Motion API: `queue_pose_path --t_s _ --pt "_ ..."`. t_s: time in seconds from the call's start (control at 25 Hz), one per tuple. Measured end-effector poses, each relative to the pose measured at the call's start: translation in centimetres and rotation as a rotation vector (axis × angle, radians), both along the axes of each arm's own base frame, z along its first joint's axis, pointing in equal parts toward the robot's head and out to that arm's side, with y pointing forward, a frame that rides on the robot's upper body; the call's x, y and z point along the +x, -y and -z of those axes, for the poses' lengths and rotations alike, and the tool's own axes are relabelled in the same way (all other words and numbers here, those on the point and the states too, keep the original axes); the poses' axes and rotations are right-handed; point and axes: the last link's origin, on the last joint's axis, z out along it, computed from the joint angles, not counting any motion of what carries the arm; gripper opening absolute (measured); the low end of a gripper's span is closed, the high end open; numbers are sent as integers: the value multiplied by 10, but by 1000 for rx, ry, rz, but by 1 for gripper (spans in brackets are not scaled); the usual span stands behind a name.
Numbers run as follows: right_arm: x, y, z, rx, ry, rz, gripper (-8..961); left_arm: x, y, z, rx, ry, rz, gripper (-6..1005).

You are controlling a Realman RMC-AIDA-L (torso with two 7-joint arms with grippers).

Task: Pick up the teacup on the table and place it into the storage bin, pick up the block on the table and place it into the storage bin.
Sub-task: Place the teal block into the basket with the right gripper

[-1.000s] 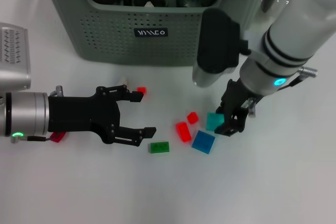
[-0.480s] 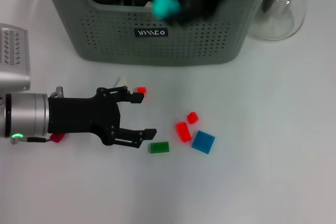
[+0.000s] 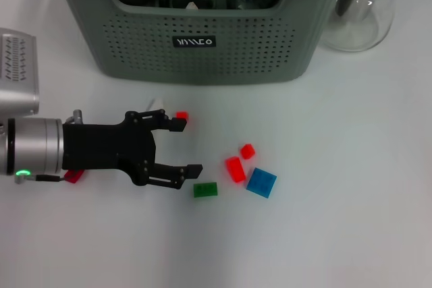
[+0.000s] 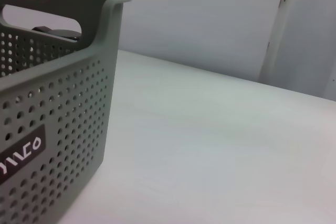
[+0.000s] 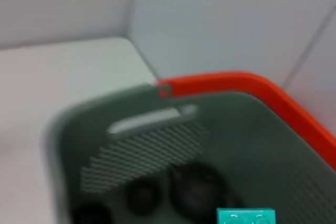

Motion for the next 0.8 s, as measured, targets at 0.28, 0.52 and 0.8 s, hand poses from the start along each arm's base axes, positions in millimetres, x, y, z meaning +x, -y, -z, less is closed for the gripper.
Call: queue_pose_path --t_s 0.28,0.52,0.8 --pt "28 -24 35 92 59 31 423 1 -1 0 0 -1 3 919" --pt "51 -27 48 119 76 46 424 0 -1 0 1 -5 4 920" --pt "59 -20 57 86 105 42 435 0 -2 0 3 -8 6 920"
